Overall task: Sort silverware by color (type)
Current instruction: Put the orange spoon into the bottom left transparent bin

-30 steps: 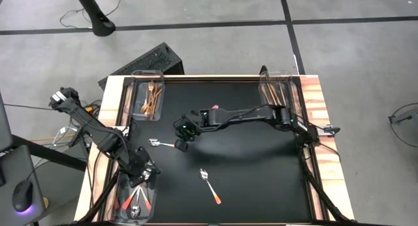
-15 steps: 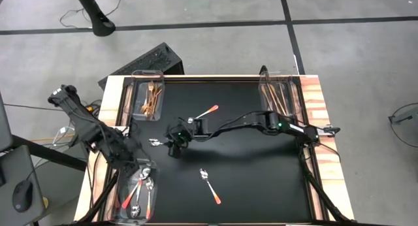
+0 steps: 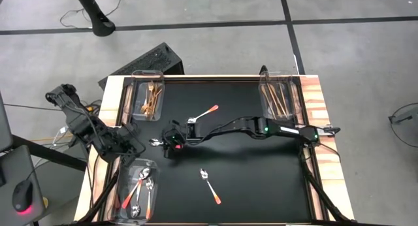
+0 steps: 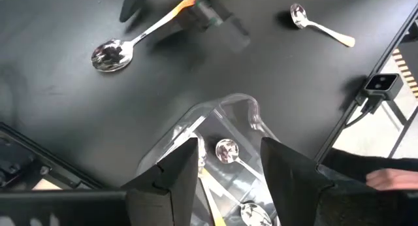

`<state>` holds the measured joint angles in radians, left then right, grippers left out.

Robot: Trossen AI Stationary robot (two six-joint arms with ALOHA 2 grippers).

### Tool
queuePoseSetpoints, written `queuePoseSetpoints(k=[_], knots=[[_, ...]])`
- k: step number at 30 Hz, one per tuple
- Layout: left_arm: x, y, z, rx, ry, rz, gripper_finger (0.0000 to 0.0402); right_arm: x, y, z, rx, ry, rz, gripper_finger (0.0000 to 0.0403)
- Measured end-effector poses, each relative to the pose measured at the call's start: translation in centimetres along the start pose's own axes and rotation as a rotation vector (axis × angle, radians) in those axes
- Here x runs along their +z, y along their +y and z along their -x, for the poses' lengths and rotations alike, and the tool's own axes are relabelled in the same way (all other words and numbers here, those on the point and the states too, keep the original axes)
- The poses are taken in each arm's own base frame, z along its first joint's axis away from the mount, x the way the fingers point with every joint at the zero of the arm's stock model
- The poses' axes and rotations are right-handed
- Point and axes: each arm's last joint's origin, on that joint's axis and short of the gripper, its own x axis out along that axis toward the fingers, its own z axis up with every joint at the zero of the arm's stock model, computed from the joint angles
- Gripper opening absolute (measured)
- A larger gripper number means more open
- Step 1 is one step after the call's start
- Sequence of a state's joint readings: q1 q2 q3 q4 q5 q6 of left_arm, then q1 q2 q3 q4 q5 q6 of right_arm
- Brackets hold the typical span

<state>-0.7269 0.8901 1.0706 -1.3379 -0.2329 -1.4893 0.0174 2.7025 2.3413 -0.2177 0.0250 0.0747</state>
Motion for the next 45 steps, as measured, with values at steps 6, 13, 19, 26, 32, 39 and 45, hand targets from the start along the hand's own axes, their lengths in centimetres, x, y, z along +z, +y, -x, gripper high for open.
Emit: queuePoseSetpoints(k=[6, 13, 19, 26, 32, 39, 45], knots=[[0.0, 0.0, 0.0, 0.0, 0.001, 0.0, 0.0153, -2.0, -0.5, -1.5, -0.014, 0.044, 0.007, 0.0175], [-0.1, 0.4, 0.0, 0.042, 0.019, -0.02, 0.0153, -2.8, -0.7, -0.9, -0.055, 0.194, 0.129, 0.0071], [0.3, 0.6, 0.0, 0.062, -0.126, 0.027, 0.0153, -2.3, -0.8, 1.1, -0.018, 0.333, 0.103, 0.0012], [1.0, 0.6, -0.1, 0.054, -0.407, 0.135, 0.0153, 1.7, -1.5, 6.4, -0.017, 0.392, 0.034, 0.0004], [0.8, 1.3, -1.8, 0.055, -0.538, 0.304, 0.0154, 9.2, -2.2, 15.0, -0.068, 0.208, 0.065, 0.0003], [0.8, 1.1, -3.6, 0.031, -0.732, 0.199, 0.0154, 11.4, -2.0, 18.3, -0.09, 0.141, 0.083, 0.0003], [1.3, -0.2, -3.4, 0.027, -0.957, 0.016, 0.0154, 13.2, -0.4, 20.9, -0.051, 0.041, 0.09, 0.0003]])
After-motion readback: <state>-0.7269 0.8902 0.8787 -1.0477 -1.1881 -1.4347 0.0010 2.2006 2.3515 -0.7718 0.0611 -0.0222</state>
